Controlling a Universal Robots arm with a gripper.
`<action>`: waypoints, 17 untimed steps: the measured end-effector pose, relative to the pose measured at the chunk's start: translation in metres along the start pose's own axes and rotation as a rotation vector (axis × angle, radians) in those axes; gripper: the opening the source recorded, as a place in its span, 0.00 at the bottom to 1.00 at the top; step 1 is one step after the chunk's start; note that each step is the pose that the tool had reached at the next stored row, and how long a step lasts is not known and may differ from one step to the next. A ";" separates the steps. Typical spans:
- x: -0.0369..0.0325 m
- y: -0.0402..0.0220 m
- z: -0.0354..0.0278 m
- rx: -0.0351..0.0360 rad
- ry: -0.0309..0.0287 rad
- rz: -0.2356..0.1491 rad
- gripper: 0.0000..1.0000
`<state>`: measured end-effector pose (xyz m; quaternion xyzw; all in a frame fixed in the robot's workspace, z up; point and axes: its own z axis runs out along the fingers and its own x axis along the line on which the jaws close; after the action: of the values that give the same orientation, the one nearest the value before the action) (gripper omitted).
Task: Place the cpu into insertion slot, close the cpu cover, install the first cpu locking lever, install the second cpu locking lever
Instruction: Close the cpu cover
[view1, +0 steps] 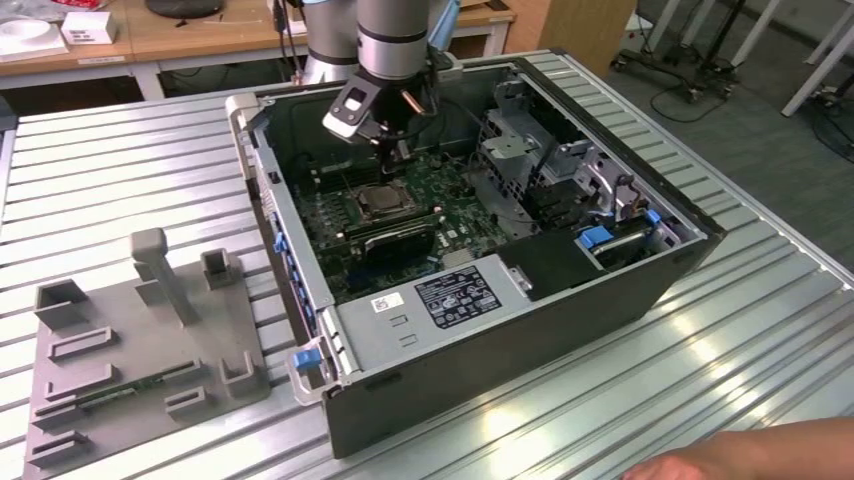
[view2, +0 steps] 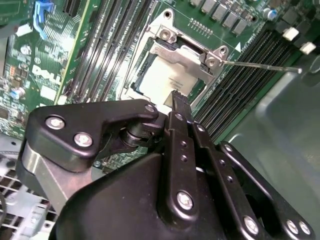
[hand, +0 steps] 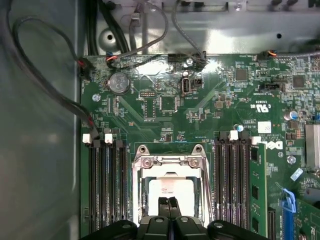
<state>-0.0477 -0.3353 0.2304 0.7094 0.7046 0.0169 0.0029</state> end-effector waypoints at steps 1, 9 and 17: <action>0.0000 0.0000 0.0001 0.0003 0.0005 -0.019 0.11; 0.0000 0.0000 0.0012 0.0033 0.0045 -0.164 0.11; 0.0000 0.0000 0.0022 0.0061 0.0086 -0.310 0.11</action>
<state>-0.0477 -0.3352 0.2282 0.5922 0.8056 0.0171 0.0002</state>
